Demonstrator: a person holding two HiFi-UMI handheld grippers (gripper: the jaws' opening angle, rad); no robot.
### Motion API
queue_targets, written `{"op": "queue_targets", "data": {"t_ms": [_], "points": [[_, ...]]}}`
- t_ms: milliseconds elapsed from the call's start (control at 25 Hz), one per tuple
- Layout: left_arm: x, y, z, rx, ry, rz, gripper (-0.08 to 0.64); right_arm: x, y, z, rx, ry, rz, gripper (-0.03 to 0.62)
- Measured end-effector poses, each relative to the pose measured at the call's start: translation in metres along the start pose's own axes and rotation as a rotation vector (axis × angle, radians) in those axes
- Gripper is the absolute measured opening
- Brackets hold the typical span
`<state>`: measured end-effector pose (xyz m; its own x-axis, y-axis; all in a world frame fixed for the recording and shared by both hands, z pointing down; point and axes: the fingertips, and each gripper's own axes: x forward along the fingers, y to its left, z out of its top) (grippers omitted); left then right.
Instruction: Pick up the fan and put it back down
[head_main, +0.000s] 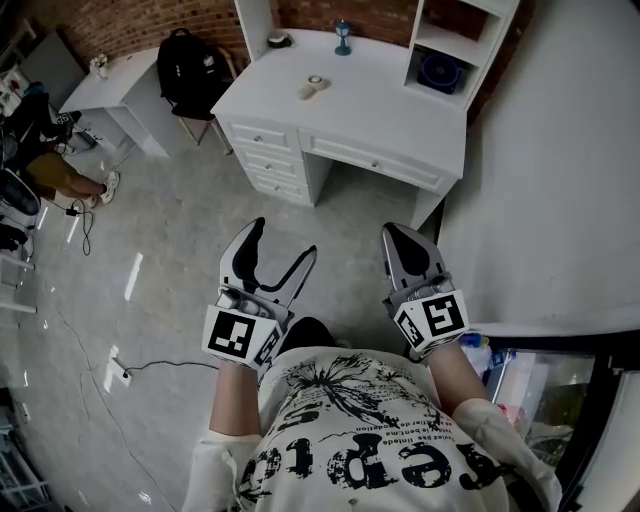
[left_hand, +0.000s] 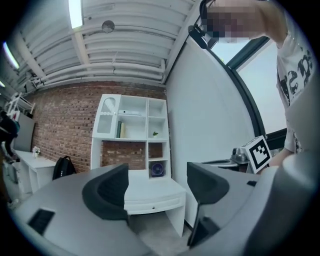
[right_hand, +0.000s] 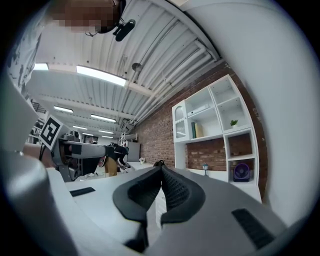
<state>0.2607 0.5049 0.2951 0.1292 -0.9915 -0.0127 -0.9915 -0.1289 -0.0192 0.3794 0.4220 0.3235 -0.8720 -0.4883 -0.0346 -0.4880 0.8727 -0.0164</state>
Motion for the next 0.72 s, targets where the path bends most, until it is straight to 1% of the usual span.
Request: {"op": "queue_targets", "data": {"t_ms": [120,240,360,480,720], "points": [[0.002,0.018,-0.004,-0.022,0.002,0.044,0.356,0.009,0.000,-0.007,0.003,0.016,0.007,0.015],[0.013,0.039,-0.013,-0.040,0.016,0.054,0.356,0.029,-0.006,-0.016,0.007,0.033,0.006,0.014],[0.030,0.064,-0.026,-0.043,0.040,0.041,0.356,0.059,-0.011,-0.025,0.005,0.045,-0.001,0.014],[0.053,0.101,-0.035,-0.043,0.056,0.021,0.356,0.100,-0.016,-0.032,0.003,0.054,-0.020,0.015],[0.114,0.199,-0.036,-0.055,0.057,-0.045,0.356,0.209,-0.036,-0.033,0.004,0.082,-0.091,0.015]]}}
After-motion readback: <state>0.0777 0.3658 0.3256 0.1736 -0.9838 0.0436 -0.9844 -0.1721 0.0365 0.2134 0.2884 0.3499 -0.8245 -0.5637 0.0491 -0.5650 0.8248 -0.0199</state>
